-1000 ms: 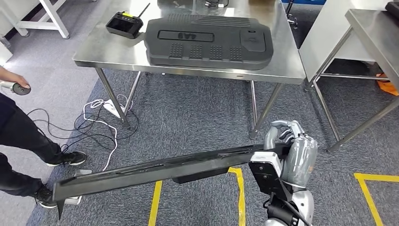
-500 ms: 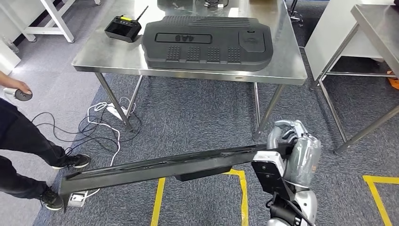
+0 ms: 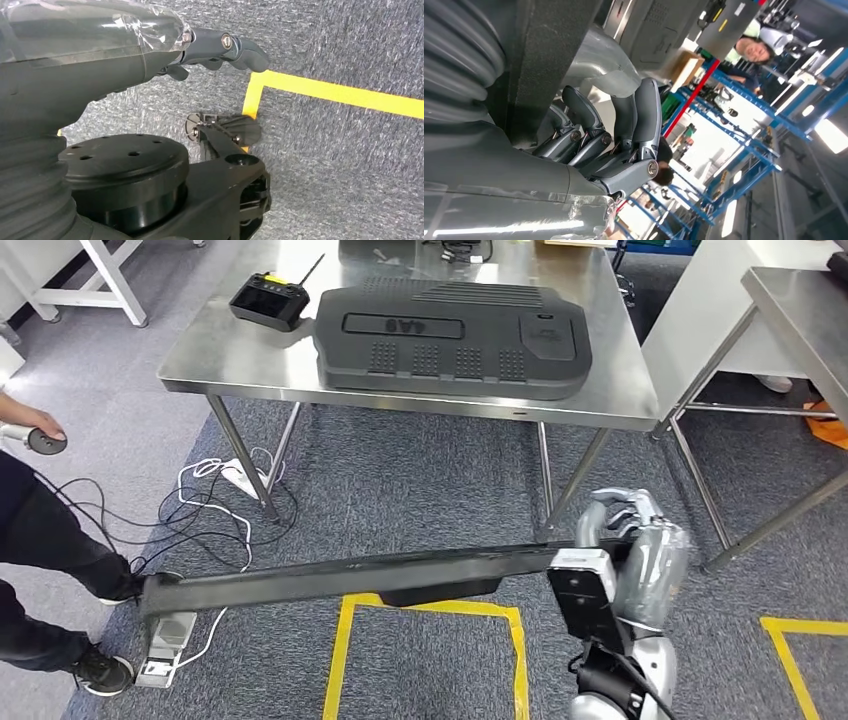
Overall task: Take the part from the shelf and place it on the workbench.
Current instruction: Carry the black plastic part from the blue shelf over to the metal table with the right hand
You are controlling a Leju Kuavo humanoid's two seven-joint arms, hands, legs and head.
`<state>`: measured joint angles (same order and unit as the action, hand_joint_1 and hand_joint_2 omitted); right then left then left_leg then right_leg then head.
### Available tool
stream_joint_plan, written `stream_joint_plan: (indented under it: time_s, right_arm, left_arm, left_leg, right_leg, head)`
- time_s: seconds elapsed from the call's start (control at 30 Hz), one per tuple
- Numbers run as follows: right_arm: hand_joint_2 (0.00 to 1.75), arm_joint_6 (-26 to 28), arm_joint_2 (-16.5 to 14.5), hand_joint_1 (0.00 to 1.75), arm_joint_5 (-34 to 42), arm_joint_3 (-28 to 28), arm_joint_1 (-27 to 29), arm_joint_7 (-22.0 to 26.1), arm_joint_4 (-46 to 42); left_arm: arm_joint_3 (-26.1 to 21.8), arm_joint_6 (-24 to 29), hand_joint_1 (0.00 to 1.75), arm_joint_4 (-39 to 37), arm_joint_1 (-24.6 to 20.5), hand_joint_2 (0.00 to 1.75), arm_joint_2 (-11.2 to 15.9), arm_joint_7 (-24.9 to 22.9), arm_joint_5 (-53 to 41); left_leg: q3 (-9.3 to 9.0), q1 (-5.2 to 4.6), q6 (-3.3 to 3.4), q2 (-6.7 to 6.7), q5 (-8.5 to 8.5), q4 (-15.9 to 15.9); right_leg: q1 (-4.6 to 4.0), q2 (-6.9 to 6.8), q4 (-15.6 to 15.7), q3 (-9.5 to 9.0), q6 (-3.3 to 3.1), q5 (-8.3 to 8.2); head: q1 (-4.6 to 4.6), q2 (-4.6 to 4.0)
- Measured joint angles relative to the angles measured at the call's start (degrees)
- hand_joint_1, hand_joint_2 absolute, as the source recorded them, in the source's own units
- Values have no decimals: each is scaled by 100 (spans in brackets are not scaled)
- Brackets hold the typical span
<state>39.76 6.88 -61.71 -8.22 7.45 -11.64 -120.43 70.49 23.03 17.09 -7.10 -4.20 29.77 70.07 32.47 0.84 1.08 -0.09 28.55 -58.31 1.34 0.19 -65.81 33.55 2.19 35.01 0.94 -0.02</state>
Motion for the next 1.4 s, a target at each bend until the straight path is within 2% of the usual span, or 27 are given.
stream_joint_plan:
  time_s: [0.07, 0.1, 0.13, 0.2, 0.23, 0.27, 0.33, 0.4, 0.47, 0.5, 0.57, 0.6, 0.63, 0.67, 0.7, 0.77, 0.8, 0.93, 1.0, 1.07, 1.1, 1.13, 1.17, 1.23, 1.27, 1.3, 1.4]
  right_arm:
    - [175, -1, 0, 175, 87, 86, -32, -34, 15]
    - [175, -1, 0, 175, 120, 127, -48, -46, 28]
    - [175, -2, 0, 175, 140, 164, -70, -56, 44]
    - [175, -2, 1, 175, 153, 228, -119, -70, 67]
    - [175, -2, 2, 175, 156, 251, -142, -83, 75]
    - [175, -2, 3, 175, 156, 269, -162, -96, 80]
    - [175, -2, 8, 175, 150, 308, -188, -130, 90]
    - [175, -2, 11, 175, 135, 346, -195, -161, 91]
    - [175, -2, 12, 175, 123, 371, -208, -181, 92]
    - [175, -2, 13, 175, 121, 379, -217, -185, 95]
    - [175, -2, 13, 175, 117, 396, -228, -192, 107]
    - [175, -2, 13, 175, 114, 405, -228, -197, 116]
    - [175, -2, 13, 175, 111, 416, -228, -205, 126]
    - [175, -2, 13, 175, 109, 428, -228, -211, 132]
    - [175, -2, 13, 175, 109, 441, -228, -216, 136]
    - [175, -2, 14, 175, 112, 470, -237, -224, 138]
    - [175, -2, 14, 175, 116, 485, -244, -227, 139]
    - [175, -2, 19, 175, 156, 543, -263, -216, 151]
    - [175, -2, 24, 175, 192, 588, -292, -190, 164]
    - [175, -2, 24, 175, 236, 633, -317, -174, 193]
    - [175, -2, 25, 175, 252, 655, -321, -173, 215]
    - [175, -2, 27, 175, 263, 672, -325, -174, 237]
    - [175, -2, 29, 175, 271, 688, -334, -174, 259]
    - [175, -3, 34, 175, 287, 714, -366, -172, 293]
    - [175, -3, 34, 175, 297, 730, -388, -170, 308]
    - [175, -3, 36, 175, 307, 747, -406, -169, 321]
    - [175, -2, 41, 175, 322, 784, -430, -167, 346]
  left_arm:
    - [-1, 17, 0, 1, 4, 175, 0, -9, 7]
    - [-1, 28, 0, 2, 8, 175, 0, -12, 10]
    - [-2, 37, 0, 3, 11, 175, 0, -13, 14]
    - [-3, 44, 0, 7, 13, 175, -1, -13, 19]
    - [-3, 46, 0, 9, 11, 175, -2, -14, 20]
    - [-3, 50, 0, 11, 7, 175, -3, -15, 21]
    - [-4, 62, 0, 18, 5, 175, -4, -24, 21]
    - [-4, 77, 0, 32, 2, 175, -4, -32, 20]
    - [-5, 92, 0, 45, -10, 175, -4, -34, 18]
    - [-5, 96, 0, 49, -12, 175, -4, -36, 19]
    - [-5, 100, 0, 52, -7, 175, -3, -41, 15]
    - [-5, 100, 0, 53, -4, 175, -3, -46, 11]
    - [-5, 101, 0, 54, -2, 175, -2, -50, 5]
    - [-5, 101, 0, 54, -4, 175, -2, -56, 1]
    - [-4, 101, 0, 55, -6, 175, -1, -60, -4]
    - [-4, 102, 0, 57, -16, 175, 0, -77, -14]
    - [-4, 101, 0, 58, -20, 175, 0, -89, -17]
    - [-5, 99, 0, 65, -18, 175, 0, -124, -2]
    - [-5, 99, 0, 68, -26, 175, 0, -127, 10]
    - [-5, 99, 0, 68, -25, 175, 0, -127, 21]
    - [-5, 99, 0, 68, -18, 175, 0, -127, 26]
    - [-5, 99, 0, 68, -12, 175, 0, -127, 30]
    - [-5, 99, 0, 68, -6, 175, 0, -126, 34]
    - [-5, 99, 0, 68, 0, 175, 0, -125, 39]
    - [-5, 99, 0, 69, -3, 175, 0, -125, 43]
    - [-5, 99, 0, 69, -7, 175, 0, -124, 48]
    - [-7, 98, 0, 70, -16, 175, 0, -122, 60]
  left_leg:
    - [-11, -25, 35, 6, 19, -1]
    - [-26, -39, 46, 4, 31, -1]
    - [-48, -50, 52, -1, 46, -2]
    - [-111, -61, 46, -11, 87, -1]
    - [-131, -71, 31, -14, 109, -6]
    - [-134, -72, 8, -15, 124, -11]
    - [-122, -69, -52, -12, 136, -5]
    - [-139, -69, -120, -11, 164, -11]
    - [-52, -71, -187, -11, 327, -283]
    - [87, -60, -212, -10, 475, -590]
    - [488, -41, -251, -8, 748, -1329]
    - [632, -32, -262, -7, 769, -1552]
    - [680, -24, -265, -7, 676, -1568]
    - [611, -18, -261, -7, 477, -1348]
    - [462, -13, -250, -7, 232, -965]
    - [182, -20, -211, -9, -52, -297]
    - [117, -30, -185, -11, -79, -130]
    - [66, -45, -53, -13, -33, -17]
    - [25, -22, 6, -4, -29, 28]
    - [6, -30, 43, 3, -2, 32]
    - [-10, -34, 52, 3, 16, 31]
    - [-36, -37, 55, -1, 38, 31]
    - [-76, -37, 49, -6, 65, 30]
    - [-168, -36, 18, -16, 133, 32]
    - [-196, -43, -10, -19, 166, 24]
    - [-206, -50, -37, -19, 187, 19]
    - [-222, -60, -126, -15, 228, 32]
  right_leg:
    - [-2, 0, -740, 419, 3, 232]
    - [-4, 0, -887, 530, -6, 199]
    - [-8, 0, -792, 525, -27, 47]
    - [-33, 0, -89, 258, -97, -417]
    - [-56, -1, 266, 117, -132, -583]
    - [-80, 2, 522, 18, -160, -664]
    - [-121, 10, 678, -24, -189, -652]
    - [-99, 13, 739, -54, -225, -650]
    - [-59, -5, 797, -113, -273, -654]
    - [-54, -17, 808, -138, -295, -645]
    - [-55, -29, 808, -171, -325, -614]
    - [-55, -29, 807, -192, -328, -595]
    - [-53, -26, 806, -220, -322, -573]
    - [-49, -22, 804, -258, -311, -547]
    - [-45, -19, 803, -307, -294, -514]
    - [-56, -14, 789, -375, -242, -446]
    - [-61, -11, 786, -385, -211, -426]
    - [-40, -9, 736, -380, -90, -339]
    - [-34, -11, 292, -170, -47, -105]
    - [-33, -11, -475, 267, -21, 177]
    - [-32, -12, -753, 453, -15, 216]
    - [-32, -12, -830, 545, -16, 138]
    - [-32, -12, -674, 524, -24, -57]
    - [-35, -16, 42, 257, -55, -538]
    - [-48, -18, 369, 125, -72, -674]
    - [-62, -16, 564, 49, -94, -716]
    - [-78, 3, 683, 9, -175, -646]
  head:
    - [54, 0]
    - [73, 0]
    - [87, 0]
    - [114, 0]
    - [115, 0]
    - [120, 0]
    - [118, 0]
    - [120, 0]
    - [76, 0]
    - [49, 0]
    - [-1, 0]
    - [-15, 0]
    - [-29, 0]
    - [-43, 0]
    - [-60, 0]
    - [-94, 0]
    - [-98, 0]
    - [-77, 0]
    - [-26, 0]
    - [30, 0]
    - [49, 0]
    - [64, 0]
    - [84, 0]
    - [118, 0]
    - [128, 0]
    - [137, 0]
    - [123, 0]
